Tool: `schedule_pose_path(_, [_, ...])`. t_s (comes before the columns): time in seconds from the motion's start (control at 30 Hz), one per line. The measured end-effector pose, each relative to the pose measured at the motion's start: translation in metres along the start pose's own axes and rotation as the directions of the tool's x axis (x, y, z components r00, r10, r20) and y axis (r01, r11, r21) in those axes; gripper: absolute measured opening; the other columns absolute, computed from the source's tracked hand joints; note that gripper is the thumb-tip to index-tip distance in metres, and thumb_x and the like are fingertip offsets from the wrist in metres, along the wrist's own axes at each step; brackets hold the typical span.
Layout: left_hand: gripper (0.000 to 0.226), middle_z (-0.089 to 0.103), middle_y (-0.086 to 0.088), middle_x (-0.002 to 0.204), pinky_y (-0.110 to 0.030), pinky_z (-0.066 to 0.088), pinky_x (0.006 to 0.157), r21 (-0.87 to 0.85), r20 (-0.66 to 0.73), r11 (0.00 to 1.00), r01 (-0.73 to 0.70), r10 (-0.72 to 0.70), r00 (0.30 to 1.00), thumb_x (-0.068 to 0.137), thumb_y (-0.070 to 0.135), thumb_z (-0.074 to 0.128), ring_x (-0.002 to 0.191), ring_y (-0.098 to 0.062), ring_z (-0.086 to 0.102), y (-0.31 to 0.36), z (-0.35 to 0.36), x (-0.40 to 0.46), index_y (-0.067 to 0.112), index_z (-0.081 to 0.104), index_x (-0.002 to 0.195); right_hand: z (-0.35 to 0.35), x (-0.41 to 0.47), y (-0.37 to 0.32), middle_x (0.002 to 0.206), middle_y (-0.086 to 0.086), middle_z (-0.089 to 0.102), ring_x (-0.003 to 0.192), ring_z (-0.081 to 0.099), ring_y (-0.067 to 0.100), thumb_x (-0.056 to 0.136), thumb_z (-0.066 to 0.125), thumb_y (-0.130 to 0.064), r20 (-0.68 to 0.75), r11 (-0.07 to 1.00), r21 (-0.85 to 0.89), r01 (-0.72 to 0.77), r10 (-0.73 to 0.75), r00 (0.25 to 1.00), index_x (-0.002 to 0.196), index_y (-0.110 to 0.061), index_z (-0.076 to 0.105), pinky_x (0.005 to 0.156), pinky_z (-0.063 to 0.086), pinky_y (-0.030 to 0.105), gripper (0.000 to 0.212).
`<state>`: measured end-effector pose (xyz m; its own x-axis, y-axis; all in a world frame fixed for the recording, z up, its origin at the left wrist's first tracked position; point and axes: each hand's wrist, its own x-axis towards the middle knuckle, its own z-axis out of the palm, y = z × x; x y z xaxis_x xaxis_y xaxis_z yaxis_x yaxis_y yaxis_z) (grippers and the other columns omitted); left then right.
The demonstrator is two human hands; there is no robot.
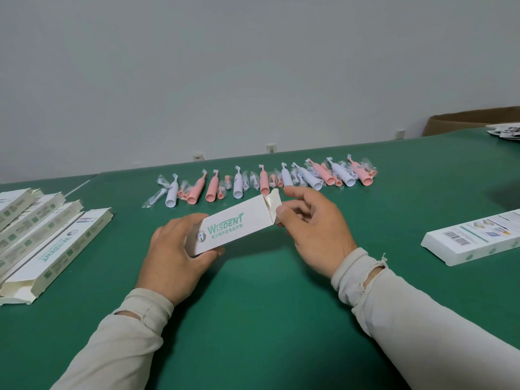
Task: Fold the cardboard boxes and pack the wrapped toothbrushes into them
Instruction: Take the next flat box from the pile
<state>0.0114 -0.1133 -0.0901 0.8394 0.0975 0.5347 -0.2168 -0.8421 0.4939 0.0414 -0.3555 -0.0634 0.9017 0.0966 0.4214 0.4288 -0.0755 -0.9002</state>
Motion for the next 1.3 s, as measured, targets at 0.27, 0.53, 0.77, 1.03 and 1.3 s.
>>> schedule_pose_path(0.27, [0.055,0.056,0.016,0.110,-0.028,0.031,0.089,0.031,-0.010,1.000,-0.001,0.001,1.000,0.072,0.031,0.084,0.109,-0.019,0.046,0.000,0.000,-0.001,0.038,0.060,0.121,0.001,0.002,0.007,0.076,-0.018,0.070,0.067,0.061,0.003,0.085,0.076,-0.022,-0.027,0.999,-0.007,-0.045,0.044,0.999,0.091,-0.028,0.071,0.077,0.059,0.035,0.009])
schedule_pose_path(0.53, [0.056,0.056,0.016,0.110,-0.029,0.031,0.089,0.044,0.003,0.999,0.015,-0.015,1.000,0.072,0.033,0.084,0.108,-0.018,0.045,0.004,-0.002,-0.002,0.037,0.060,0.122,-0.002,-0.002,0.005,0.086,-0.017,0.067,0.080,0.060,-0.002,0.090,0.070,-0.027,-0.002,0.944,-0.308,0.117,-0.124,0.992,0.086,-0.031,0.074,0.074,0.044,0.009,0.006])
schedule_pose_path(0.77, [0.071,0.052,0.006,0.136,-0.032,0.034,0.106,0.055,0.072,0.998,-0.035,0.031,0.997,0.078,0.017,0.079,0.126,-0.019,0.046,0.010,-0.005,-0.006,0.026,0.049,0.142,0.006,0.005,0.008,0.094,-0.021,0.065,0.078,0.062,-0.003,0.093,0.064,-0.024,-0.110,0.959,-0.281,-0.015,-0.016,0.994,0.092,-0.036,0.065,0.071,0.048,0.011,0.012])
schedule_pose_path(1.03, [0.055,0.061,0.025,0.110,-0.023,0.042,0.091,-0.261,0.157,0.962,0.079,-0.038,0.987,0.074,0.018,0.085,0.099,0.015,0.057,0.029,0.001,-0.012,0.034,0.056,0.117,-0.025,-0.003,-0.015,0.130,-0.001,0.058,0.117,0.049,0.022,0.093,0.055,-0.026,0.002,0.560,-0.829,0.010,-0.015,1.000,0.135,-0.020,0.053,0.101,0.044,0.040,0.042])
schedule_pose_path(1.3, [0.039,0.074,0.015,0.102,-0.010,0.051,0.075,-0.572,0.254,0.812,0.116,0.041,0.966,0.073,0.022,0.079,0.092,-0.002,0.069,0.070,0.008,-0.027,0.022,0.062,0.108,-0.006,-0.057,-0.064,0.115,0.002,0.052,0.091,0.060,0.028,0.097,0.045,-0.019,0.583,0.023,-0.809,0.587,-0.095,0.807,0.126,-0.022,0.052,0.061,0.032,0.036,0.030])
